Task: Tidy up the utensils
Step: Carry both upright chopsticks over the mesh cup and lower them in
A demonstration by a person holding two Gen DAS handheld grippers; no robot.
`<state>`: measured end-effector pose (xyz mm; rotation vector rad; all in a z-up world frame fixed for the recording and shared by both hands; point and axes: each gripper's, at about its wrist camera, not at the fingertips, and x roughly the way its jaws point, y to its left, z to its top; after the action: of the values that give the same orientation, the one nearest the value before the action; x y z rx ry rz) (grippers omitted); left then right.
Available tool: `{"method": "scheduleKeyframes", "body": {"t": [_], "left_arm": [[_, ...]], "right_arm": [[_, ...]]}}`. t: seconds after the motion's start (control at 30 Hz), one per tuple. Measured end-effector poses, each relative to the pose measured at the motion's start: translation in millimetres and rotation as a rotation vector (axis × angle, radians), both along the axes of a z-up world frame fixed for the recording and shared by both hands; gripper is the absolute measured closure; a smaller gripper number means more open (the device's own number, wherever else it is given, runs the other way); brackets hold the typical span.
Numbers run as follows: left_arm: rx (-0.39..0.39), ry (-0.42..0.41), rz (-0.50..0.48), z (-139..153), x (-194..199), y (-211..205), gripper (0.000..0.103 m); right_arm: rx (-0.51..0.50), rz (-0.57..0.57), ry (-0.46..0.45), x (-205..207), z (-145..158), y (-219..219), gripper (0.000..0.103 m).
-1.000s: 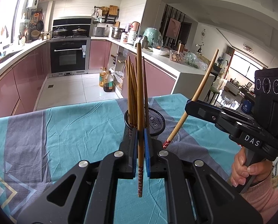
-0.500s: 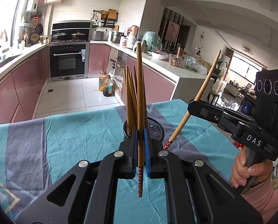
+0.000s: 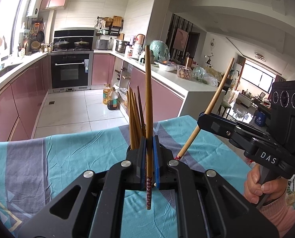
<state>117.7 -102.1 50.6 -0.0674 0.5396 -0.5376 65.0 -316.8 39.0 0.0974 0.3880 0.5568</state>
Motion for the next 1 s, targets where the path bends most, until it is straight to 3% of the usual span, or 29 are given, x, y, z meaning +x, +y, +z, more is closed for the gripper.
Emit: {"method": "scheduleKeyframes", "body": {"t": [1.0], "left_arm": [[-0.064, -0.076, 0.01, 18, 9, -9, 0.095]], "right_arm": [[-0.026, -0.05, -0.024, 15, 9, 6, 0.097]]}}
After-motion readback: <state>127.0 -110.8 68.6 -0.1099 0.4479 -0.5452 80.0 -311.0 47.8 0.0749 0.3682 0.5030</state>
